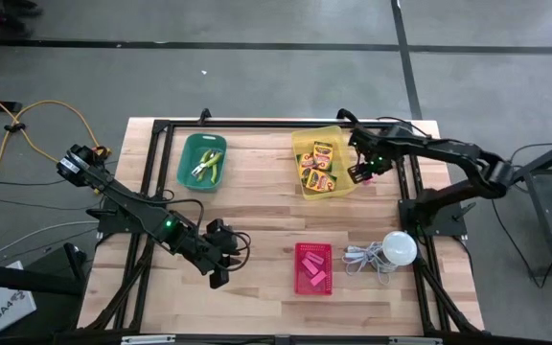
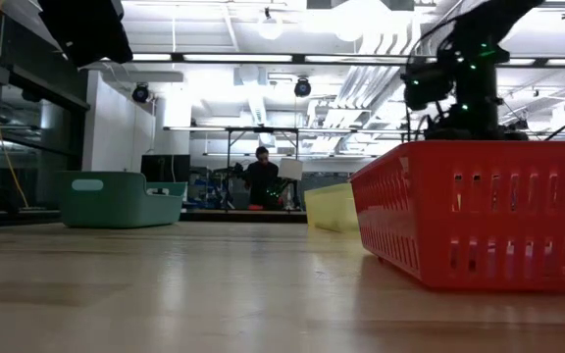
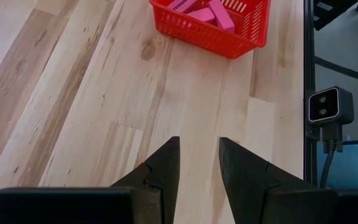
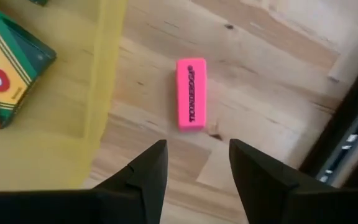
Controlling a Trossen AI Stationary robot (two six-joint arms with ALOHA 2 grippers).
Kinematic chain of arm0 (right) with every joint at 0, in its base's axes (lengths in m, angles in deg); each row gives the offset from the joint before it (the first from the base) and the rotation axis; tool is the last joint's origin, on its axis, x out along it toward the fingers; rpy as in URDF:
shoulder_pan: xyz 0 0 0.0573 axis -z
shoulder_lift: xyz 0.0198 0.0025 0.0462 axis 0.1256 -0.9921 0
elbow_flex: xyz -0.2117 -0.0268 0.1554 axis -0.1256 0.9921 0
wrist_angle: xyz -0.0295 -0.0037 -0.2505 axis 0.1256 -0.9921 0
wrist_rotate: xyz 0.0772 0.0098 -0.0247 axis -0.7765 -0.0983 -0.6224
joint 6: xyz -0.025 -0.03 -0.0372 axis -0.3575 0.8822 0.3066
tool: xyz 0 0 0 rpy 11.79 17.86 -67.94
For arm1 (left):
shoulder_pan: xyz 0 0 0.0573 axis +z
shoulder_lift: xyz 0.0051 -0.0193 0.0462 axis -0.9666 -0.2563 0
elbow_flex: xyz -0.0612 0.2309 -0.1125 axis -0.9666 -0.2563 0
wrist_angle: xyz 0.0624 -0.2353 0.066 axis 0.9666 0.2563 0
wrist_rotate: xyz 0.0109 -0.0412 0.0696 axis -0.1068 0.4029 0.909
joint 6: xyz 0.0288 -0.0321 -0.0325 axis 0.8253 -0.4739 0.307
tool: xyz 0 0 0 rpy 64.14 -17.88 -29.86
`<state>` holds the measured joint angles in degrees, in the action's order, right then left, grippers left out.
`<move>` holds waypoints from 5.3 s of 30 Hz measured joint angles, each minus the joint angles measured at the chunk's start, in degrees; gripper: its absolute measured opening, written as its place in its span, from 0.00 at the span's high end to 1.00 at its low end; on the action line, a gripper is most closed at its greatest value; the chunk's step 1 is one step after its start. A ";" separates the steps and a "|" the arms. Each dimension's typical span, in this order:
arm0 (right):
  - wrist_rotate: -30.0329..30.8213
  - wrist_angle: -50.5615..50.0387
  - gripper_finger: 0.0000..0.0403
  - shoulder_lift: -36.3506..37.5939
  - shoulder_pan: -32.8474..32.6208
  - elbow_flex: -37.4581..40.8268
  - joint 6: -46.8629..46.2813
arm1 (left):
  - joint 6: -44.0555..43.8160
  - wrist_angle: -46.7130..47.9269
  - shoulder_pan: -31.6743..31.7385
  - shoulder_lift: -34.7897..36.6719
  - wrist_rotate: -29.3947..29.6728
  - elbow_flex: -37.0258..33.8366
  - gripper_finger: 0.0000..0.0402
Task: Pick & Place School Supplies
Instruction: Put the pink eraser into the red bin
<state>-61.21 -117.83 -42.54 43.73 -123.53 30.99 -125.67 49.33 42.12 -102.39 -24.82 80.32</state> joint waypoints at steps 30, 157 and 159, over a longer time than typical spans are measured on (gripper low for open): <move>-4.36 20.64 0.60 4.80 5.47 15.48 7.77 | -0.30 -0.04 0.02 0.00 0.07 0.00 0.73; -11.15 43.97 0.81 33.03 -31.05 15.36 -9.32 | -0.67 -1.09 0.02 0.00 0.04 0.00 0.73; -10.47 45.42 0.81 32.33 -33.33 15.36 -9.31 | -0.67 -1.09 0.04 0.00 0.04 0.00 0.73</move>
<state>-71.68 -72.41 -10.21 10.41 -108.16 21.68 -126.34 48.24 42.16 -102.39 -24.78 80.32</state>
